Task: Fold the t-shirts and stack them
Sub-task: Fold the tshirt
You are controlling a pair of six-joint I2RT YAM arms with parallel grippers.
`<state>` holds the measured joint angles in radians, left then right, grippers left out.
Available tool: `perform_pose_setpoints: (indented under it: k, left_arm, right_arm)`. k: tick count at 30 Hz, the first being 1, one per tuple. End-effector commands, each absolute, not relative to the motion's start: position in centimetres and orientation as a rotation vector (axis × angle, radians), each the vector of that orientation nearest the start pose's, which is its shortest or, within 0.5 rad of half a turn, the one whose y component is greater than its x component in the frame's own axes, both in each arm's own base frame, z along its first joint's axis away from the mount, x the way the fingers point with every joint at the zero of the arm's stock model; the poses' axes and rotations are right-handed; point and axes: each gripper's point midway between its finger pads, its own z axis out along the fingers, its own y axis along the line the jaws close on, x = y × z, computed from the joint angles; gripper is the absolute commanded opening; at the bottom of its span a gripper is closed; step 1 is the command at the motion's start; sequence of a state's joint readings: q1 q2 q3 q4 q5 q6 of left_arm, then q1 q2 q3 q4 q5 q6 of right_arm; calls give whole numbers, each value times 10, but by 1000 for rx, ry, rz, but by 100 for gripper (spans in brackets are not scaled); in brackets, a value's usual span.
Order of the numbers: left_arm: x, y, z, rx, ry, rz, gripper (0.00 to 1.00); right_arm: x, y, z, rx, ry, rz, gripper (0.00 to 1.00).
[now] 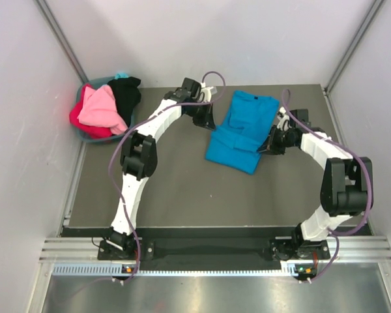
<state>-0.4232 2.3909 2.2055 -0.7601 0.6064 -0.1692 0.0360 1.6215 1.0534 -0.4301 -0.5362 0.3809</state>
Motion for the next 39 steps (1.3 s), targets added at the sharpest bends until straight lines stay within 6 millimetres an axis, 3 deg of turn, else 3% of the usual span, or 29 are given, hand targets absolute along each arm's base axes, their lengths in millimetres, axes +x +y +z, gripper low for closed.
perform_pose_setpoints:
  k: [1, 6, 9, 18, 24, 26, 28, 29, 31, 33, 35, 36, 39]
  left_arm:
    - [493, -331, 129, 584, 2362, -977, 0]
    - [502, -334, 120, 580, 2352, -971, 0]
    - [507, -336, 120, 580, 2335, -974, 7]
    - [516, -340, 118, 594, 2304, -968, 14]
    - [522, -346, 123, 587, 2266, -991, 39]
    - [528, -342, 134, 580, 2249, -940, 45]
    - [532, -328, 155, 559, 2230, -846, 48]
    - [532, -322, 161, 561, 2228, -810, 55]
    - [524, -301, 173, 524, 2262, -766, 62]
    - [513, -283, 169, 498, 2319, -793, 67]
    - [492, -267, 152, 478, 2412, -871, 67]
    - [476, -259, 133, 452, 2505, -899, 67]
    - [450, -246, 102, 360, 2630, -1021, 66]
  right_arm:
    - [380, 108, 102, 172, 2499, 791, 0]
    - [390, 99, 97, 165, 2500, 758, 0]
    - [393, 97, 96, 154, 2502, 748, 0]
    - [400, 95, 90, 150, 2507, 728, 0]
    - [404, 91, 86, 153, 2505, 696, 1]
    - [406, 91, 96, 141, 2488, 684, 27]
    - [410, 86, 114, 131, 2456, 645, 41]
    - [410, 71, 120, 174, 2450, 628, 44]
    - [403, 67, 131, 213, 2437, 649, 47]
    - [392, 66, 133, 253, 2447, 701, 49]
    - [370, 76, 123, 334, 2488, 806, 51]
    - [352, 81, 108, 388, 2530, 850, 53]
    - [321, 100, 83, 535, 2604, 980, 54]
